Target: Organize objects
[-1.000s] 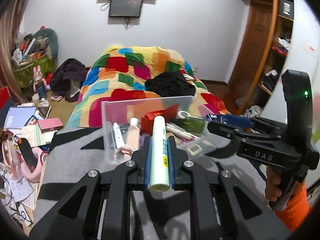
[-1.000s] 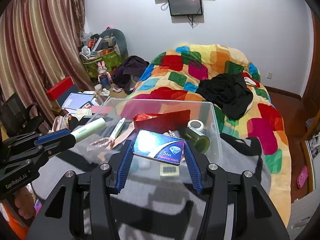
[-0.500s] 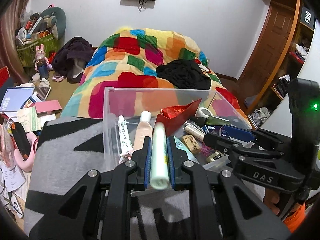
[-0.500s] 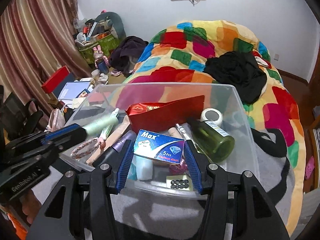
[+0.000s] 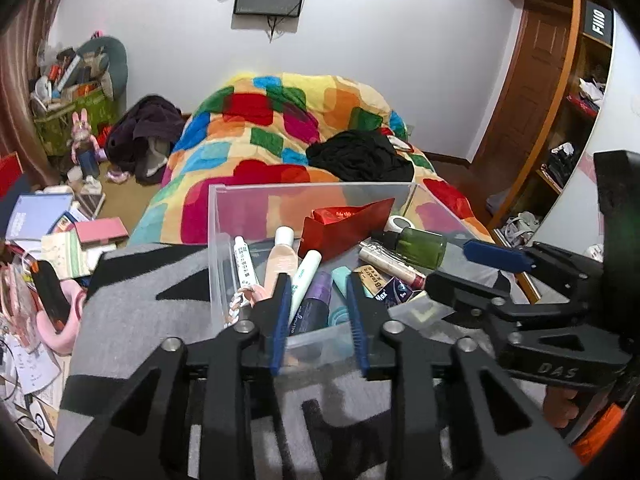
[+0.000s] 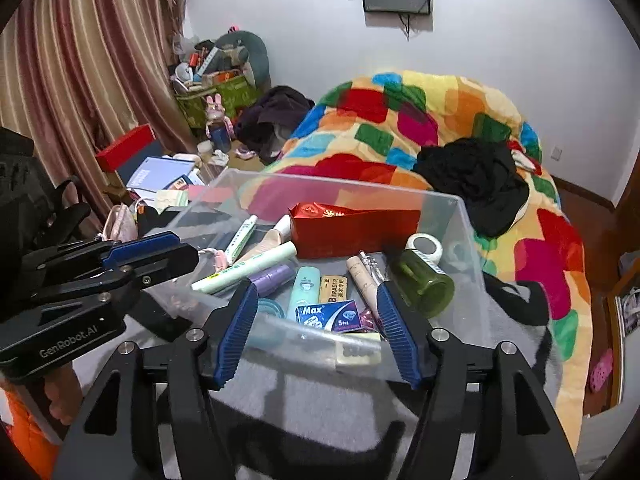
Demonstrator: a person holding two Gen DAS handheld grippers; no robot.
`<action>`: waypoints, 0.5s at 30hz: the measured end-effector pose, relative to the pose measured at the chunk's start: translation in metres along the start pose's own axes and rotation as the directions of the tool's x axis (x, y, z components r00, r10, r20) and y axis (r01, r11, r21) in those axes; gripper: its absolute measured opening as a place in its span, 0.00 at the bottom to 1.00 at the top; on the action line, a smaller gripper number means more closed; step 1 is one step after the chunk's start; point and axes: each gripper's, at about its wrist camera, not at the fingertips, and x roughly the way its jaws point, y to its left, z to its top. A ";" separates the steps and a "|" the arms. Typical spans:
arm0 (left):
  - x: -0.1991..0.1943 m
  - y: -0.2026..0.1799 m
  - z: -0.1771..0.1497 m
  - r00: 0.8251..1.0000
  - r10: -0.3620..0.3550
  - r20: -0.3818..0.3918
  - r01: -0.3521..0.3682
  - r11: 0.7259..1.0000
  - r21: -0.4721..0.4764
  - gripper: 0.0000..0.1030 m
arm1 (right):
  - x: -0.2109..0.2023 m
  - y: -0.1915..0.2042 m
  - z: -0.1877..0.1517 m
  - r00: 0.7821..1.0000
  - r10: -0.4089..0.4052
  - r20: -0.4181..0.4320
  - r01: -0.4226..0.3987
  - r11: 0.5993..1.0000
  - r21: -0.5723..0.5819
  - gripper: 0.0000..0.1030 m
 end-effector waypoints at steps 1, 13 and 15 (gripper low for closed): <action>-0.002 0.000 -0.001 1.000 0.003 0.009 -0.003 1.000 0.004 0.39 | -0.006 0.000 -0.002 1.000 0.000 0.014 0.000 1.000 0.000 0.62; -0.041 -0.019 -0.018 0.989 0.059 0.133 -0.067 0.996 0.057 0.87 | -0.044 0.001 -0.022 0.989 -0.049 0.136 0.052 0.998 -0.019 0.83; -0.045 -0.022 -0.021 0.988 0.064 0.144 -0.074 0.995 0.065 0.90 | -0.047 0.000 -0.026 0.989 -0.047 0.141 0.049 0.999 -0.012 0.84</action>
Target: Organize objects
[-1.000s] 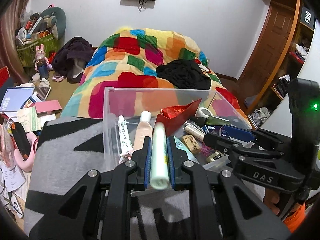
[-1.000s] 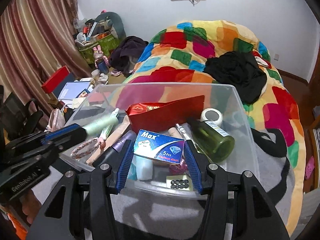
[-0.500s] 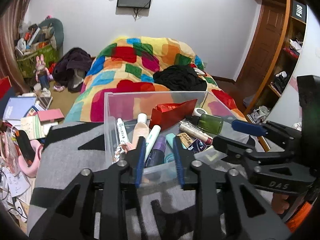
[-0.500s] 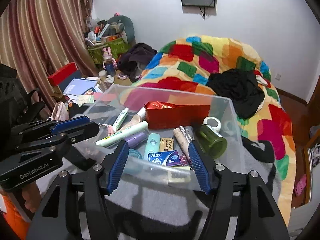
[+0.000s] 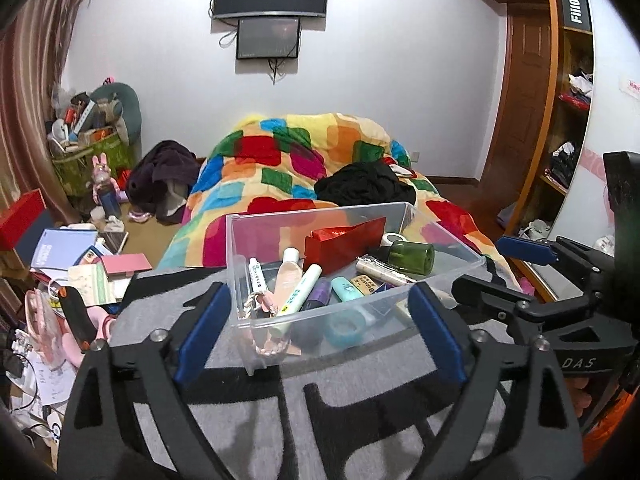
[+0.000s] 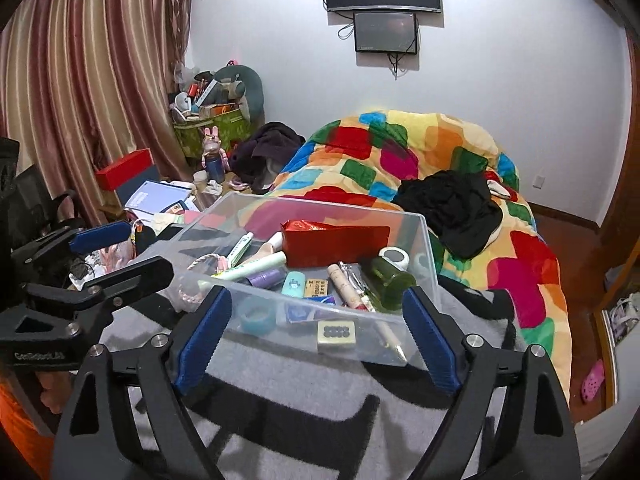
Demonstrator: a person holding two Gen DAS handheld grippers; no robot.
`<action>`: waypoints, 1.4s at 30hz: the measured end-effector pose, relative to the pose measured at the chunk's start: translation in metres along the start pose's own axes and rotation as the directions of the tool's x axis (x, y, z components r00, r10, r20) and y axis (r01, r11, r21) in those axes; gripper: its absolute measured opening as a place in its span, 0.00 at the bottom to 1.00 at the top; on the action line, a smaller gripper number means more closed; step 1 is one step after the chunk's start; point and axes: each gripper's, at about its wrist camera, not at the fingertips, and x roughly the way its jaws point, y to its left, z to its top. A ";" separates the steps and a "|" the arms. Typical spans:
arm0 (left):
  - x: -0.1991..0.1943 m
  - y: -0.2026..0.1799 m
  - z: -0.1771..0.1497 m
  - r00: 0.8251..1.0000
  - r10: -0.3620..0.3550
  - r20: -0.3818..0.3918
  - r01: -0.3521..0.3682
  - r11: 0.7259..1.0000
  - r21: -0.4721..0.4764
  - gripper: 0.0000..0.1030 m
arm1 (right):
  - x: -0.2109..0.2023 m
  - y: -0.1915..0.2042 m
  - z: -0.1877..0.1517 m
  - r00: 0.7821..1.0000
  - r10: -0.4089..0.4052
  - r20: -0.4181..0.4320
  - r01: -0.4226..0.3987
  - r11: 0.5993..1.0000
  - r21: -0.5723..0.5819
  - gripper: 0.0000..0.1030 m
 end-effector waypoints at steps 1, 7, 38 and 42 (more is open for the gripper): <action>-0.002 -0.002 -0.001 1.000 0.000 0.002 0.000 1.000 0.003 0.91 | -0.002 -0.001 -0.002 1.000 0.002 0.002 -0.002 1.000 0.005 0.85; -0.006 -0.007 -0.012 1.000 -0.011 -0.003 0.011 1.000 0.008 0.93 | -0.013 -0.004 -0.014 1.000 -0.008 0.019 0.008 1.000 0.002 0.96; -0.011 -0.015 -0.028 1.000 -0.029 0.000 0.029 1.000 -0.009 0.93 | -0.035 0.007 -0.031 0.997 -0.027 0.069 0.027 1.000 -0.010 1.00; -0.012 -0.015 -0.029 1.000 -0.029 0.000 0.029 1.000 -0.010 0.93 | -0.036 0.008 -0.032 0.997 -0.025 0.070 0.026 1.000 -0.008 1.00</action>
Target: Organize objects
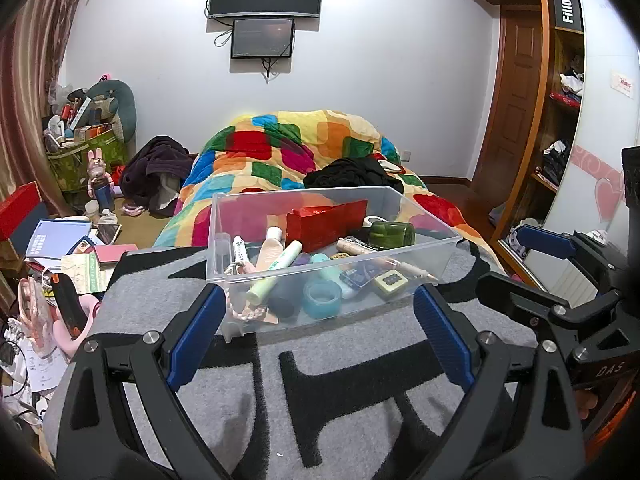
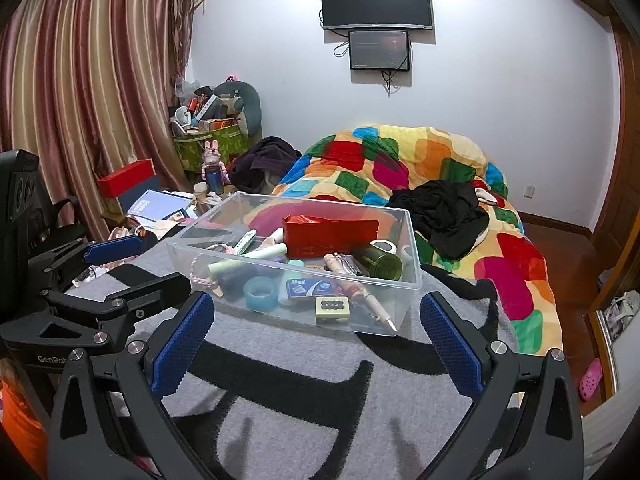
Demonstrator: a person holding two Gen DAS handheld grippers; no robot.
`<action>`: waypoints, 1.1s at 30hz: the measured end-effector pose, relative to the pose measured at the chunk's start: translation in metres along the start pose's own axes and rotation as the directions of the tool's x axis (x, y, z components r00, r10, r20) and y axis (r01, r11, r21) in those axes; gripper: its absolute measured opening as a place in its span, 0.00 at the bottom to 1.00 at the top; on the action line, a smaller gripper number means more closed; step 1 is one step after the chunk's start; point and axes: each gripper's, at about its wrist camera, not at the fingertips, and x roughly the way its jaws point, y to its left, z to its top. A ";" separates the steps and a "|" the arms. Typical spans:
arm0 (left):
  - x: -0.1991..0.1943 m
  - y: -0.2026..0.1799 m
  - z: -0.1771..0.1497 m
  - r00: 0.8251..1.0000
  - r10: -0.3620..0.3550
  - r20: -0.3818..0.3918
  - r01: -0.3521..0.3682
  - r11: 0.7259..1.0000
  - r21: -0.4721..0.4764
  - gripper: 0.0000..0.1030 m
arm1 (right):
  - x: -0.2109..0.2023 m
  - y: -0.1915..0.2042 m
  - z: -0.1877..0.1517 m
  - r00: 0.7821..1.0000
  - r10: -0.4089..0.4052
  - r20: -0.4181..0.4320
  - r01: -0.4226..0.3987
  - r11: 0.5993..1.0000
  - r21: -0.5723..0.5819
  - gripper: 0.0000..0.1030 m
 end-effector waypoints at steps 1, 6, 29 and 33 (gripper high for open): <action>0.000 0.000 0.000 1.000 -0.001 0.000 0.001 1.000 -0.001 0.93 | 0.000 0.000 0.000 1.000 0.000 0.000 0.000 1.000 0.001 1.00; -0.003 -0.002 0.000 1.000 -0.004 0.007 0.004 1.000 0.007 0.93 | -0.001 0.000 0.000 1.000 0.002 0.001 -0.002 1.000 0.003 1.00; -0.006 0.008 0.001 1.000 -0.016 0.007 0.016 0.999 -0.045 0.93 | 0.000 0.006 0.001 1.000 0.014 -0.006 -0.014 1.000 0.014 1.00; -0.006 0.007 0.001 1.000 -0.017 0.006 0.017 0.999 -0.041 0.93 | 0.000 0.004 0.000 1.000 0.014 -0.009 -0.014 1.000 0.022 1.00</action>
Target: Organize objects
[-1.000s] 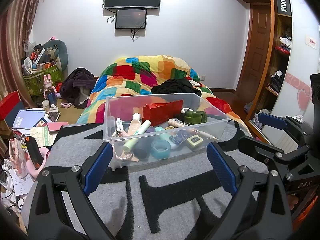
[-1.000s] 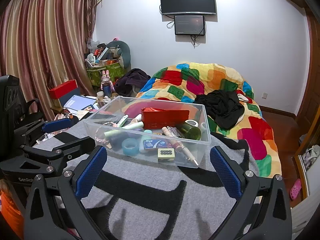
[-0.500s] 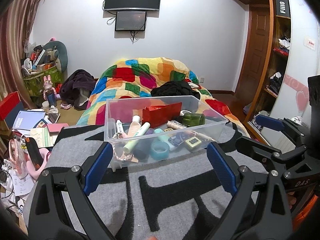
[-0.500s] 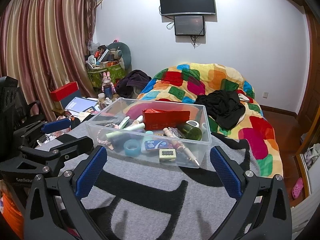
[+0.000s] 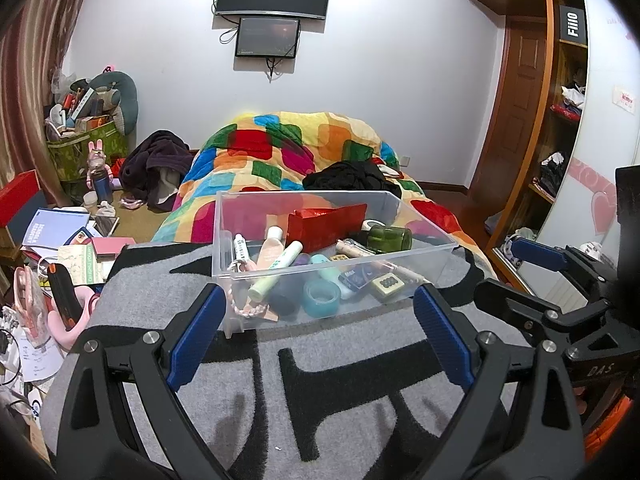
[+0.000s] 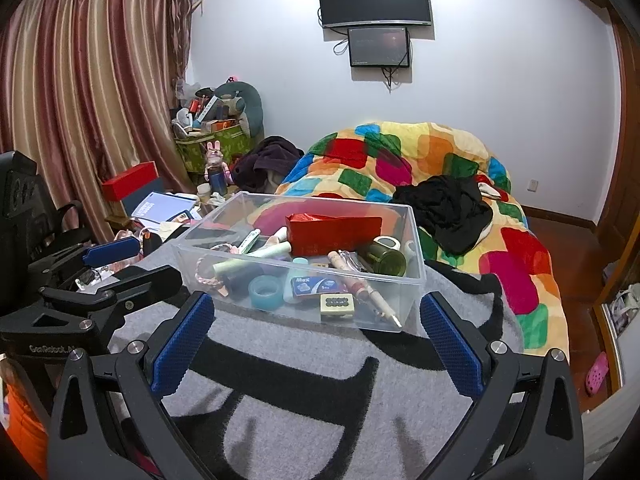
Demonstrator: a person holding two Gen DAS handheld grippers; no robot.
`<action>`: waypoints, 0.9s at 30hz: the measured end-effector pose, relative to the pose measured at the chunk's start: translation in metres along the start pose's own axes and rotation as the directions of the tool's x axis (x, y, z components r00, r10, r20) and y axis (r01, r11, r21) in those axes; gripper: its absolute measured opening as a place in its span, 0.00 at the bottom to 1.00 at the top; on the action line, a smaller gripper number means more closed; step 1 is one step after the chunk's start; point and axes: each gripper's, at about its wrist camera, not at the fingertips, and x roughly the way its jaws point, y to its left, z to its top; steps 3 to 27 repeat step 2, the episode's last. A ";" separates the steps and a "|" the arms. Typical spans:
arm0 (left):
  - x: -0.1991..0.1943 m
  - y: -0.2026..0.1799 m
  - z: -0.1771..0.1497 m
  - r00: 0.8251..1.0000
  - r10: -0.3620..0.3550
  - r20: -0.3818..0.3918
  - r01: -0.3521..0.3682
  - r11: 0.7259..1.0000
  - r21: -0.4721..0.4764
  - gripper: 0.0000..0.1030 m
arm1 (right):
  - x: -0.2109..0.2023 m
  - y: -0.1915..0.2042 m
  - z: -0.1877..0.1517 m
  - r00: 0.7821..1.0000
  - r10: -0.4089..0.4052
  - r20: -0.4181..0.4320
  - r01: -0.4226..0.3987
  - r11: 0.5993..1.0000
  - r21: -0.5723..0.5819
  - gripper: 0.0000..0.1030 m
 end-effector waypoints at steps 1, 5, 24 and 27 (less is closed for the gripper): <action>0.000 -0.001 0.000 1.000 -0.001 -0.002 0.001 1.000 0.003 0.93 | 0.000 0.000 0.000 1.000 0.000 -0.001 0.000 1.000 0.001 1.00; 0.000 -0.001 0.000 1.000 -0.002 -0.004 0.002 1.000 0.004 0.93 | 0.000 0.000 0.000 1.000 -0.001 -0.002 0.001 1.000 0.003 1.00; 0.000 -0.001 0.000 1.000 -0.002 -0.004 0.002 1.000 0.004 0.93 | 0.000 0.000 0.000 1.000 -0.001 -0.002 0.001 1.000 0.003 1.00; 0.000 -0.001 0.000 1.000 -0.002 -0.004 0.002 1.000 0.004 0.93 | 0.000 0.000 0.000 1.000 -0.001 -0.002 0.001 1.000 0.003 1.00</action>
